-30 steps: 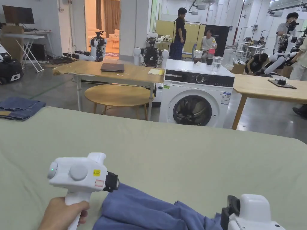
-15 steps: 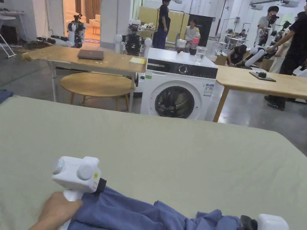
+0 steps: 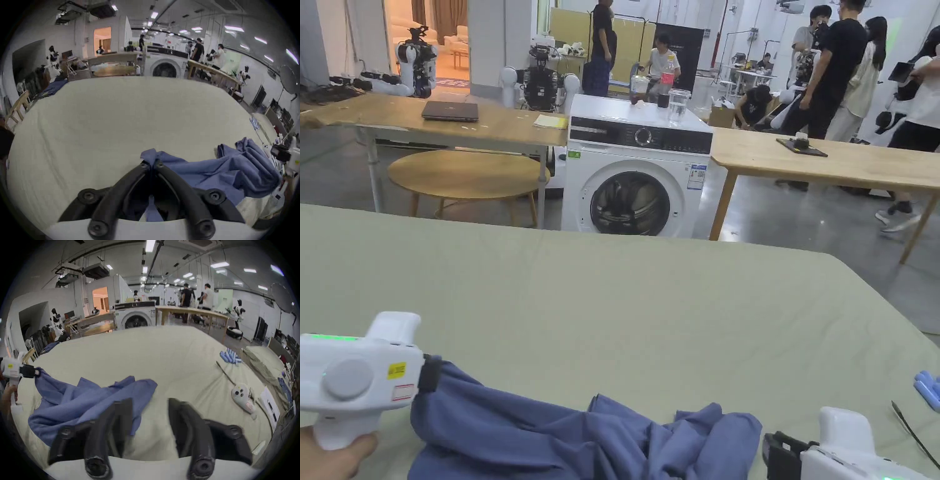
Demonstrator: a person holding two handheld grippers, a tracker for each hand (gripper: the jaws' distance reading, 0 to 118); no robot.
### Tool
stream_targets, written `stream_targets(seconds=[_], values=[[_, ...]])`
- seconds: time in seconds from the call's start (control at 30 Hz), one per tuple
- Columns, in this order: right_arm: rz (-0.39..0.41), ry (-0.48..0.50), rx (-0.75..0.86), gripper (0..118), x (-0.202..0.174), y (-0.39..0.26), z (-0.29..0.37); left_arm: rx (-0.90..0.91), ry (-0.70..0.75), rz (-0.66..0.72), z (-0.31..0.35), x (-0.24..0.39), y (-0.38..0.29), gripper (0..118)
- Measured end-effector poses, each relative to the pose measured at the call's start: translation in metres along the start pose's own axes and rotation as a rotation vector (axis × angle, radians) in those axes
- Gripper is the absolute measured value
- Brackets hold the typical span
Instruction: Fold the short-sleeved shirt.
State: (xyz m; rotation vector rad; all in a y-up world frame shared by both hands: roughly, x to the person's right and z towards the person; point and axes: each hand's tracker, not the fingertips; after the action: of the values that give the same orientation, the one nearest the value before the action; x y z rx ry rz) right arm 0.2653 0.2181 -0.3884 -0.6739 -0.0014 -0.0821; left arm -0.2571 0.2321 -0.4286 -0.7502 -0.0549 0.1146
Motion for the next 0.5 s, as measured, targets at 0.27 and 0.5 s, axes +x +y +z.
stream_targets(seconds=[0.27, 0.5], values=[[-0.061, 0.053, -0.178, 62, 0.01, 0.026, -0.088, 0.0, 0.022, -0.001, 0.05, -0.007, -0.034, 0], [-0.109, 0.105, -0.316, 9, 0.01, 0.023, -0.144, -0.01, 0.019, 0.04, 0.055, -0.009, -0.053, 0]])
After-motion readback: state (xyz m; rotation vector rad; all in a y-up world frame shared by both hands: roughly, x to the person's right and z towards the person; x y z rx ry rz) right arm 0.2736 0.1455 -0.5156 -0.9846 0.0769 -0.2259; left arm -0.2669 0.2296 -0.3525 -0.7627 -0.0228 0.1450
